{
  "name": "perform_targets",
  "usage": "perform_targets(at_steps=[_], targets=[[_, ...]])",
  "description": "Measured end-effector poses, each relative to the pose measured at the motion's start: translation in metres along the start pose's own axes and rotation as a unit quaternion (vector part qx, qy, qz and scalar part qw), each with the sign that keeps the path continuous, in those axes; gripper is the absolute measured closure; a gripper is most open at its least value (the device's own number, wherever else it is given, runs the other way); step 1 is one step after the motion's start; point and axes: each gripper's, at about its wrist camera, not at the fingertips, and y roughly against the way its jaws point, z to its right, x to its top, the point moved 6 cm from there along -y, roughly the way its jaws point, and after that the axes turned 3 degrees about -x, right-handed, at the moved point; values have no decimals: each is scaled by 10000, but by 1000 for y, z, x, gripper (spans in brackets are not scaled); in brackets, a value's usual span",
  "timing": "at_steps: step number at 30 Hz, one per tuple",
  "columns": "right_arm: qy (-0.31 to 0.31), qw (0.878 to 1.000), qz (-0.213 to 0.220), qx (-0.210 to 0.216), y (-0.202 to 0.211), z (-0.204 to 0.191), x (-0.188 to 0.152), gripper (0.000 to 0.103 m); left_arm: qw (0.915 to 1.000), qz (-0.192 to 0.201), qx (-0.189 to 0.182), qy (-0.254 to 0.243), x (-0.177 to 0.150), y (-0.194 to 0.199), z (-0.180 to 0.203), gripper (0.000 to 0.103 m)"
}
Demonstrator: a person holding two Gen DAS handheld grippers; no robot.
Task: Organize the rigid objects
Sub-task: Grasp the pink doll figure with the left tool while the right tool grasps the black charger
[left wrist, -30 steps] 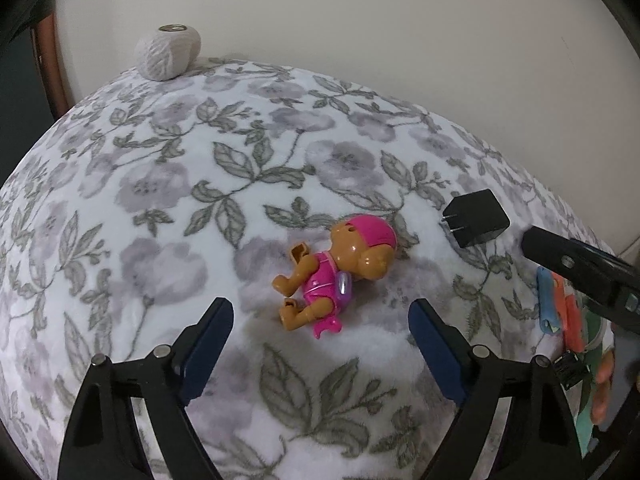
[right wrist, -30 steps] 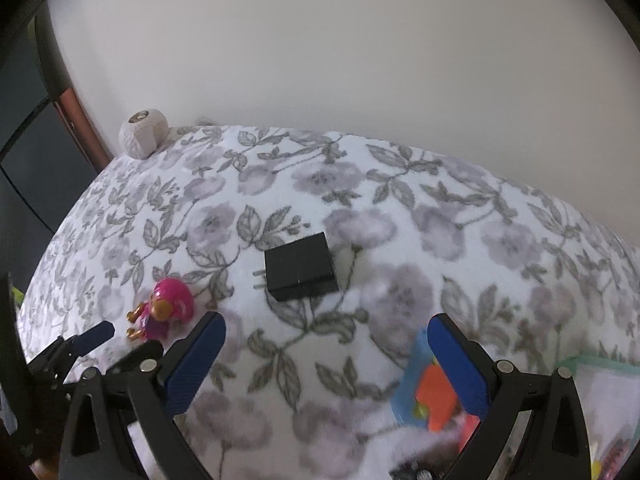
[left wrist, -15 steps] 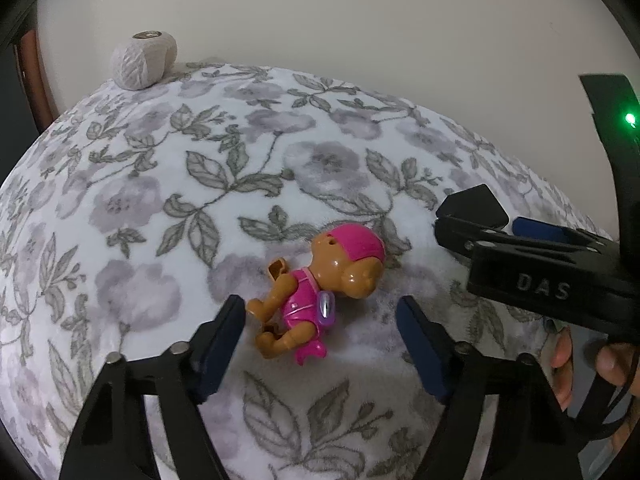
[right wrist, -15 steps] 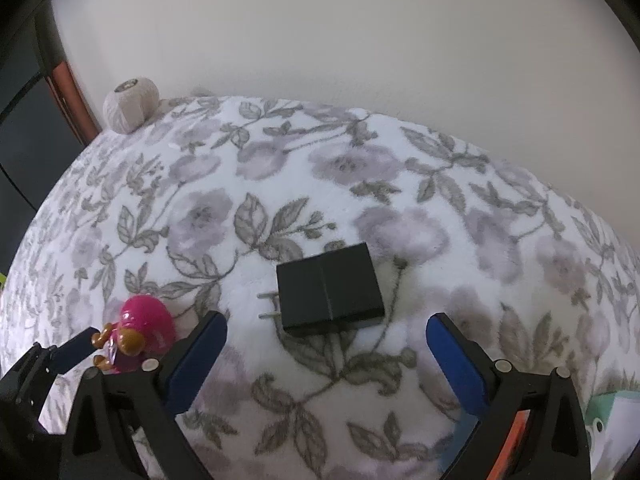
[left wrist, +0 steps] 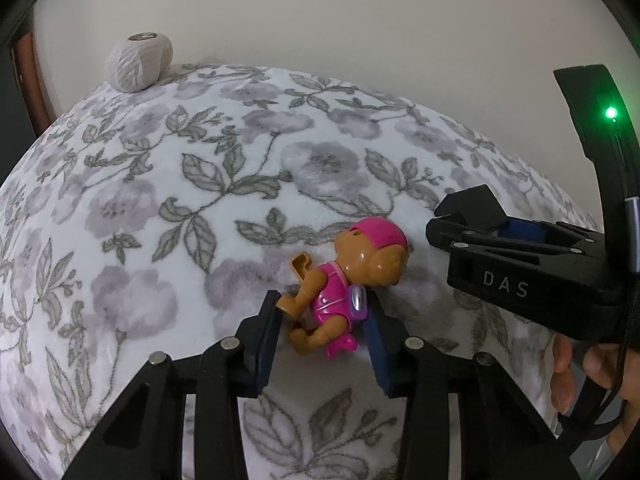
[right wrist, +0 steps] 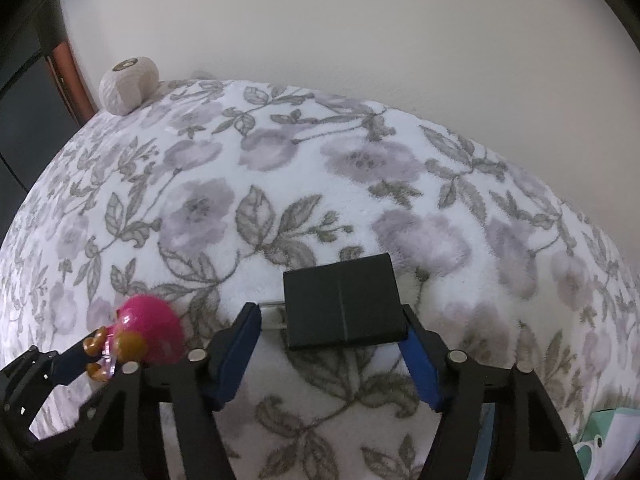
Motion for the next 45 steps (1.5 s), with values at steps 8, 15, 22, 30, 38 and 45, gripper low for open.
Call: perform_targets(at_steps=[8, 15, 22, 30, 38, 45], targets=[[-86, 9999, -30, 107, 9, 3, -6, 33, 10000, -17, -90, 30, -4, 6, 2, 61], [-167, 9995, 81, 250, 40, 5, -15, 33, 9999, 3, -104, 97, -12, 24, 13, 61], [-271, 9988, 238, 327, 85, 16, -40, 33, 9997, 96, -183, 105, -22, 50, 36, 61], [-744, 9966, 242, 242, 126, 46, -88, 33, 9991, 140, -374, 103, -43, 87, 69, 61], [-1393, 9895, 373, 9, 171, 86, -140, 33, 9973, 177, -674, 232, -58, 126, 105, 61], [-1951, 9787, 616, -132, 213, 119, -173, 33, 9956, 341, -872, 97, -62, 167, 148, 62]])
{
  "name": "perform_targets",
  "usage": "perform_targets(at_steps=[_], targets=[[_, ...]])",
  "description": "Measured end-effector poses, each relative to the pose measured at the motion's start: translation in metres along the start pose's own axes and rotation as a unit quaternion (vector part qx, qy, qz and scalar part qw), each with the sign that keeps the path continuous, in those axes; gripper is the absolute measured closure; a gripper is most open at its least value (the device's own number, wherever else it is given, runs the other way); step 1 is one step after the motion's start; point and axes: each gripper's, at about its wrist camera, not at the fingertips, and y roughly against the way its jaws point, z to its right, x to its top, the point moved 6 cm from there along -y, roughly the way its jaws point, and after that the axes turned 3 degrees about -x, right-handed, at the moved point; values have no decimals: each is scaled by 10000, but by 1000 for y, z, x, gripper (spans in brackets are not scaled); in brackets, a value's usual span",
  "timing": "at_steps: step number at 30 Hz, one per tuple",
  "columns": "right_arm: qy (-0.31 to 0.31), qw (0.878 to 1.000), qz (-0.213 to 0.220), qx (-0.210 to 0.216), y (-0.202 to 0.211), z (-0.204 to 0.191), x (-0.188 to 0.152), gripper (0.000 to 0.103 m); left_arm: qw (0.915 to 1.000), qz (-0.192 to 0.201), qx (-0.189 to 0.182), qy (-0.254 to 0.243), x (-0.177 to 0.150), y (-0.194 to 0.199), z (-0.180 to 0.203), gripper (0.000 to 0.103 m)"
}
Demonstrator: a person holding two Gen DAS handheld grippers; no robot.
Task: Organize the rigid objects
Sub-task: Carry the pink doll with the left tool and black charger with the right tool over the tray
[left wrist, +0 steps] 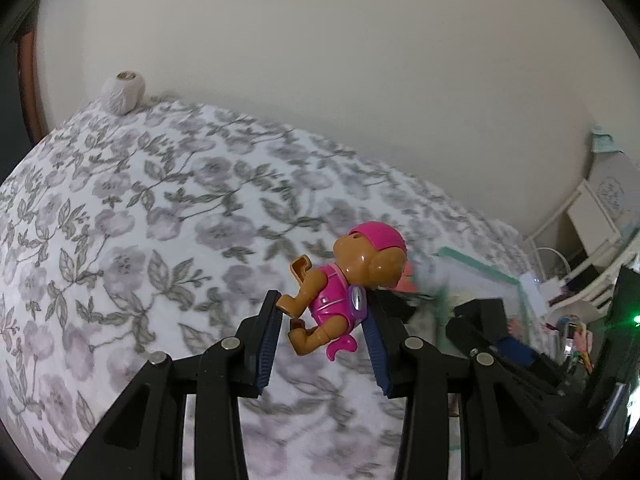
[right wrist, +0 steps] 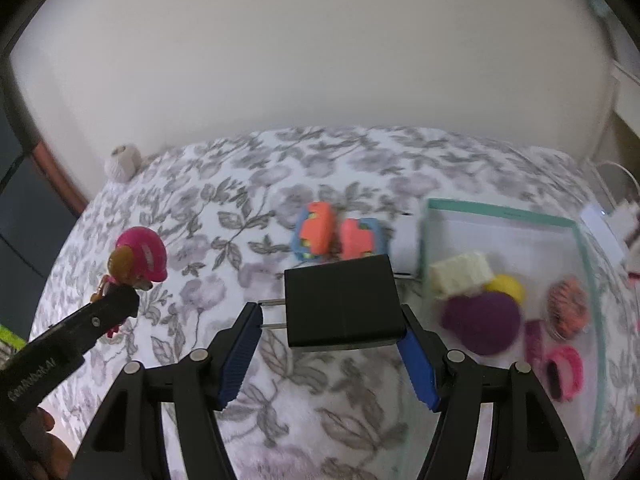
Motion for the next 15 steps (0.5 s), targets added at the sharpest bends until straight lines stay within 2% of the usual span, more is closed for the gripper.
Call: perform_targets(at_steps=[11, 15], targets=[[-788, 9958, 26, -470, 47, 82, -26, 33, 9974, -207, -532, -439, -36, 14, 106, 61], [-788, 9925, 16, -934, 60, 112, -35, 33, 9959, -338, -586, -599, -49, 11, 131, 61]])
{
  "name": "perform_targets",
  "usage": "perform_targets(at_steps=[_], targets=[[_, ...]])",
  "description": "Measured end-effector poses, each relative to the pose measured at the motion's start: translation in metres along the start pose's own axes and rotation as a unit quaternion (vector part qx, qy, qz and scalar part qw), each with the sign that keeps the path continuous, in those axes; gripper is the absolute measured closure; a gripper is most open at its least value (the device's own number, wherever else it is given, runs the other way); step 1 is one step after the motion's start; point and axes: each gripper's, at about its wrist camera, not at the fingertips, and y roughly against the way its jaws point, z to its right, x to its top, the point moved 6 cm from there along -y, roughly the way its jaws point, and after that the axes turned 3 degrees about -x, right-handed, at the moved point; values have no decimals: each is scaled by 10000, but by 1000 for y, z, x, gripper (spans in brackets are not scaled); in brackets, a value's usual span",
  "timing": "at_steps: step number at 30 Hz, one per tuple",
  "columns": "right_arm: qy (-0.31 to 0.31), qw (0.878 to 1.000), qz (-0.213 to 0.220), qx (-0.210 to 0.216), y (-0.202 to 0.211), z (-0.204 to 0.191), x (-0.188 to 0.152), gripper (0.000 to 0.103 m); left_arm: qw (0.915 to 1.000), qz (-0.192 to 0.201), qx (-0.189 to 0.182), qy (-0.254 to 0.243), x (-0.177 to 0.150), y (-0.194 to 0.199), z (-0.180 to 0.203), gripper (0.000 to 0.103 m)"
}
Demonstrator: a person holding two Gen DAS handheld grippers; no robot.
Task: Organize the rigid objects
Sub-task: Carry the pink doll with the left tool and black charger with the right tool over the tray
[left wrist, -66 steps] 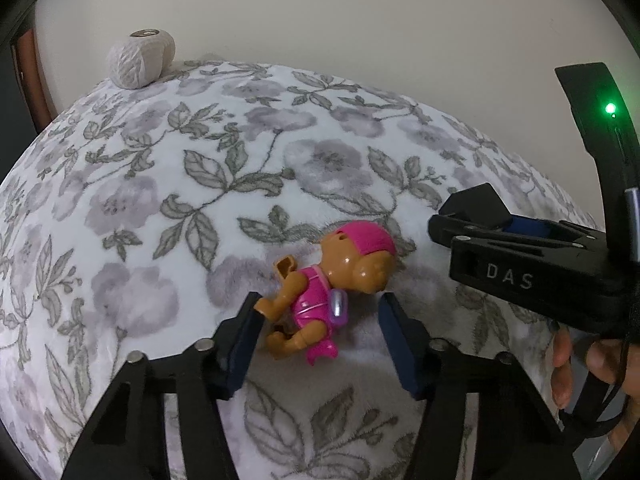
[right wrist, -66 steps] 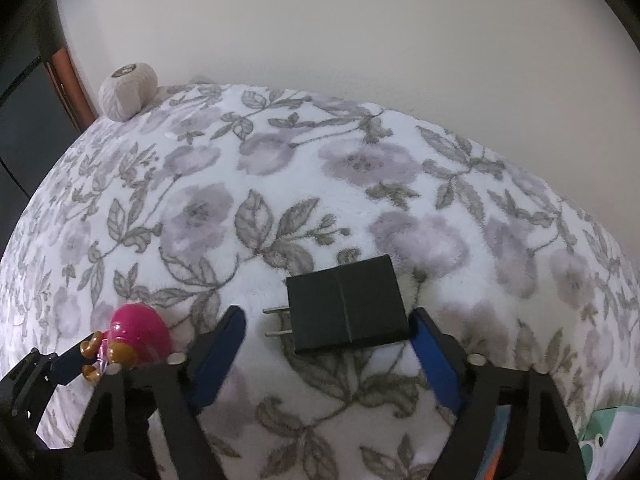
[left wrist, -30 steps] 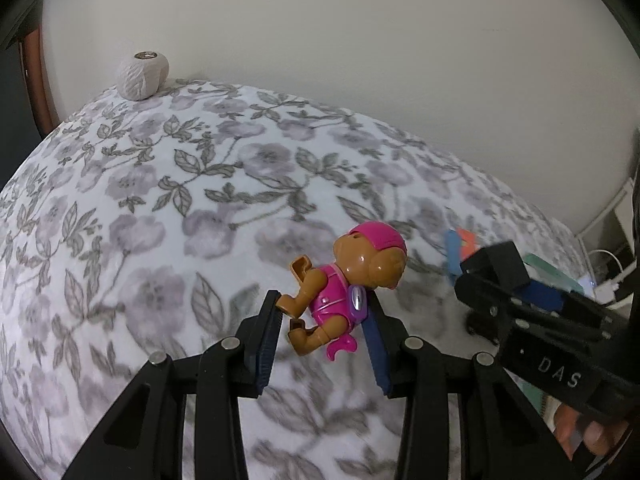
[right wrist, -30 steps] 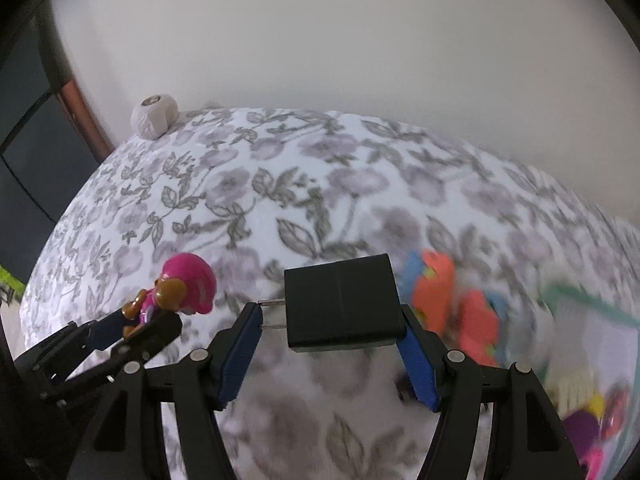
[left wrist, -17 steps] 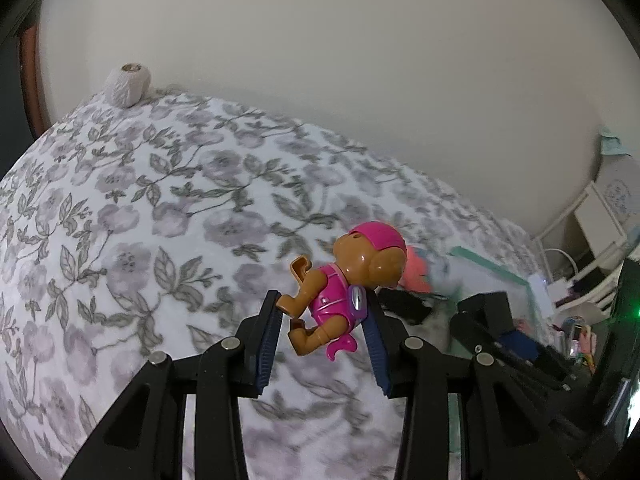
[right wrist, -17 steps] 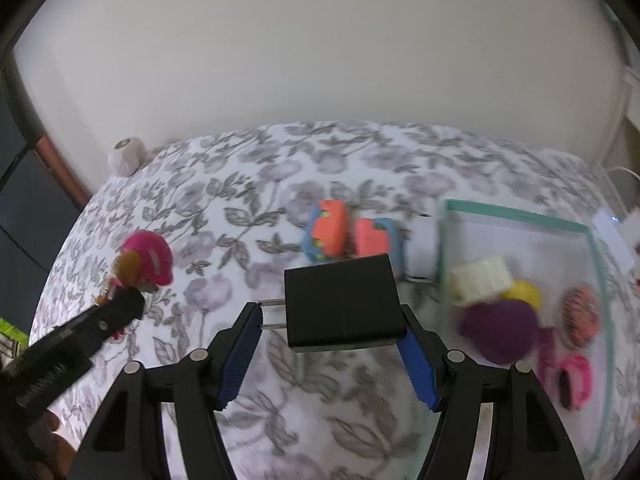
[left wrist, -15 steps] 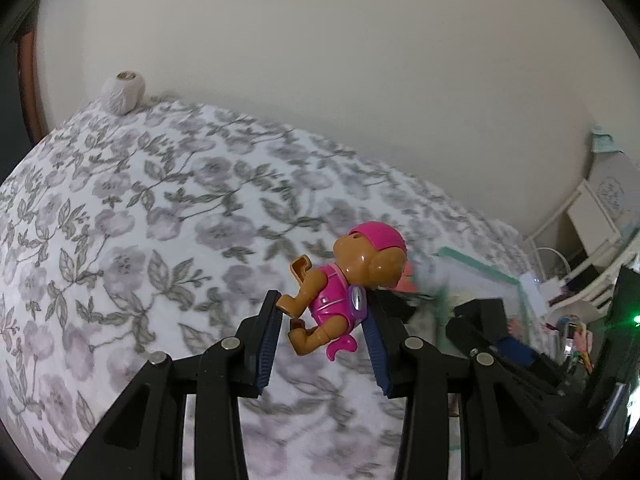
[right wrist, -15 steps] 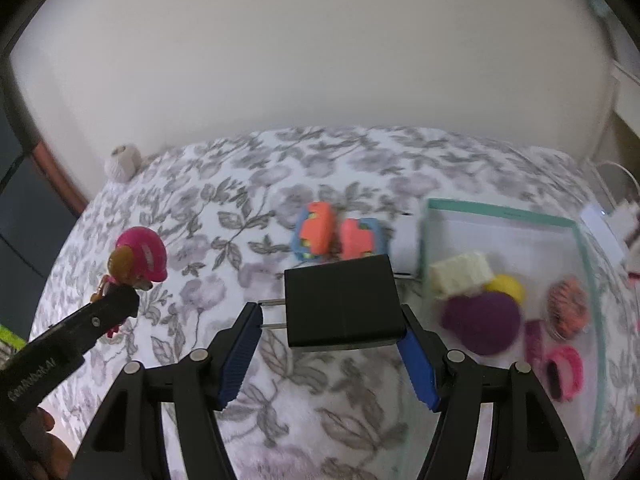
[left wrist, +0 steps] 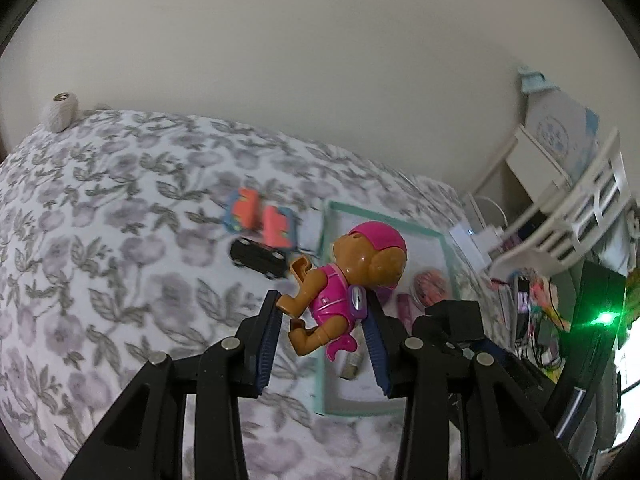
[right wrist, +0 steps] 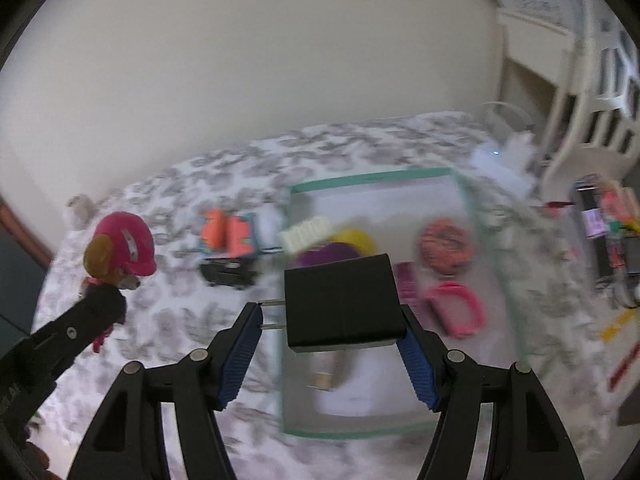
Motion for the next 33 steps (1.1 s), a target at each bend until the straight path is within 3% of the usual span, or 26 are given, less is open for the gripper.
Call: perform_targets(at_steps=[7, 12, 18, 25, 33], targets=[[-215, 9983, -140, -529, 1, 51, -1, 33, 9993, -344, -16, -124, -18, -21, 32, 61], [-335, 9972, -186, -644, 2, 74, 0, 33, 9981, -599, -51, -153, -33, -43, 46, 61], [-421, 9957, -427, -708, -13, 83, -7, 33, 9962, -836, 54, -256, -52, -68, 48, 61], [-401, 9923, -868, -791, -43, 85, -24, 33, 9890, -1436, 270, -227, -78, -104, 32, 61], [-428, 9881, -1223, -833, -63, 89, -37, 33, 9852, -1695, 99, -244, -89, -113, 34, 61]])
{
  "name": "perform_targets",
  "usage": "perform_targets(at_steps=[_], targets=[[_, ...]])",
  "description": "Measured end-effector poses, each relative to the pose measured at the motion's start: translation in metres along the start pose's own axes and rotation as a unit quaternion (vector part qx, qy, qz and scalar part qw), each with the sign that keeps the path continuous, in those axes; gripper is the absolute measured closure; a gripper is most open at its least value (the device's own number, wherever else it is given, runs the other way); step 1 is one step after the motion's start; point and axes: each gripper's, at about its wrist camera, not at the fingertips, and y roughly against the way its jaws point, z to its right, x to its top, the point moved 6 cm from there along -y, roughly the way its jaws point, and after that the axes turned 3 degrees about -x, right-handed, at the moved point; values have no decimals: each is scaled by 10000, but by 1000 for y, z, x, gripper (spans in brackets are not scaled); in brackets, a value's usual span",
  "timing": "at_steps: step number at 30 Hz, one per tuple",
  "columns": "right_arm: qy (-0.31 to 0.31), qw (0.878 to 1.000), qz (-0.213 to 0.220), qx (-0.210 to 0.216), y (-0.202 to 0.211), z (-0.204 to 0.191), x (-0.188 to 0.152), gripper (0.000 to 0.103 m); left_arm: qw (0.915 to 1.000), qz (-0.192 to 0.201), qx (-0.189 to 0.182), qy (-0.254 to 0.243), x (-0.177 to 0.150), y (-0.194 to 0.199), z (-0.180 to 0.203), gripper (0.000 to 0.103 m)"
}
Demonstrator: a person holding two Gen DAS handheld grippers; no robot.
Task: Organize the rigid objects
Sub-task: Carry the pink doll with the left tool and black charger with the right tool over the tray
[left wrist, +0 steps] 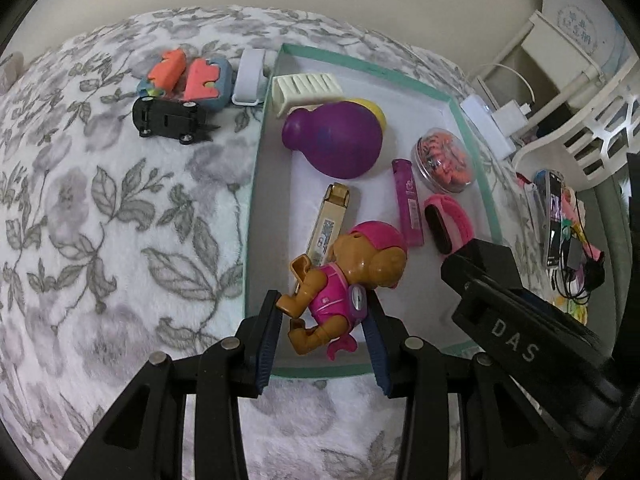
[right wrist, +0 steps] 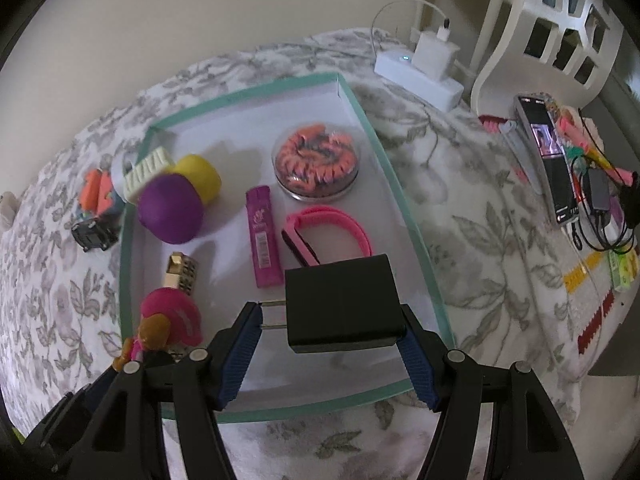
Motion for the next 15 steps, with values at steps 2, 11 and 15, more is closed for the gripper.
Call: perform_targets(at_steps=[2, 11, 15], targets=[[-14, 10000, -47, -24, -2, 1, -1, 33, 9999, -24, 38, -112, -1, -3, 5, 61], [-83, 9990, -423, -91, -26, 4, -11, 33, 9983, -539, -219, -40, -13, -23, 8, 61], [-75, 9987, -493, -121, -32, 3, -14, 33, 9977, -644, -101, -202, -18, -30, 11, 63]])
